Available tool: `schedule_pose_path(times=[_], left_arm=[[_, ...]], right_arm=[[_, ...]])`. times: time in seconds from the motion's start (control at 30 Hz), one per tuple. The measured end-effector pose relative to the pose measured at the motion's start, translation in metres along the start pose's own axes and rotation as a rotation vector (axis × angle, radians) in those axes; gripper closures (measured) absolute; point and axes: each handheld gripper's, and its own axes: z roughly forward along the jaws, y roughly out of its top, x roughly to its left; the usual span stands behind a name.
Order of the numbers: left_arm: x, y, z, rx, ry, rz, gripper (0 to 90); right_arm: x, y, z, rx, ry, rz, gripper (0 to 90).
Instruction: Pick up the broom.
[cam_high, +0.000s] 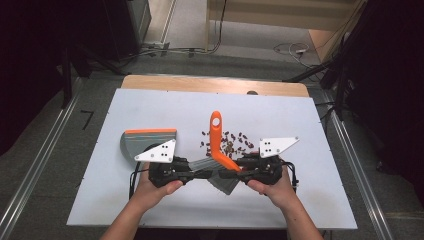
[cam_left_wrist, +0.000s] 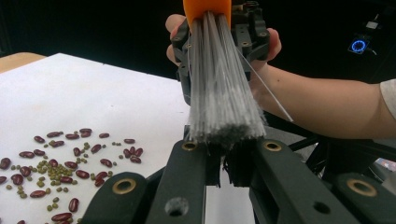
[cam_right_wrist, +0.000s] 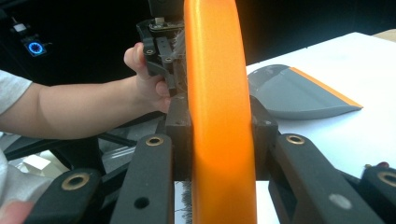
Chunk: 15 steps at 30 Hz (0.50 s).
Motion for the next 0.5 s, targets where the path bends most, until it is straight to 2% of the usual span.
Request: schedule_pose_path(times=[0.07, 0.1, 0.13, 0.17, 0.23, 0.27, 0.3, 0.33, 0.37, 0.5], left_arm=[[0.0, 0.0, 0.0, -0.002, 0.002, -0.007, 83.9], [0.0, 0.0, -0.001, -0.003, 0.01, -0.009, 77.2], [0.0, 0.0, -0.001, -0.005, 0.012, -0.017, 77.2], [0.0, 0.0, -0.002, -0.005, 0.019, -0.021, 63.8], [-0.001, 0.0, -0.005, -0.013, 0.051, -0.027, 53.5], [0.0, -0.001, -0.009, -0.019, 0.084, -0.037, 49.2], [0.0, -0.001, -0.009, -0.019, 0.084, -0.037, 44.5], [0.001, -0.003, -0.013, -0.027, 0.126, -0.05, 40.1], [0.001, -0.003, -0.013, -0.027, 0.126, -0.05, 35.4], [0.003, -0.005, -0.021, -0.043, 0.206, -0.079, 16.7]], right_arm=[[0.002, 0.001, 0.0, 0.005, -0.012, -0.007, 68.2], [0.003, 0.002, -0.001, 0.008, -0.03, -0.007, 68.3], [0.003, 0.002, -0.001, 0.008, -0.03, -0.007, 68.3], [0.004, 0.002, -0.002, 0.008, -0.041, -0.013, 68.4], [0.004, 0.003, -0.004, 0.005, -0.062, -0.006, 68.4], [0.004, 0.003, -0.005, 0.0, -0.079, 0.0, 68.4], [0.003, 0.003, -0.007, -0.007, -0.095, 0.004, 68.4], [0.002, 0.003, -0.008, -0.01, -0.116, 0.006, 68.4], [0.002, 0.004, -0.01, -0.012, -0.135, 0.015, 68.4], [0.0, 0.004, -0.017, -0.016, -0.222, 0.031, 68.4]])
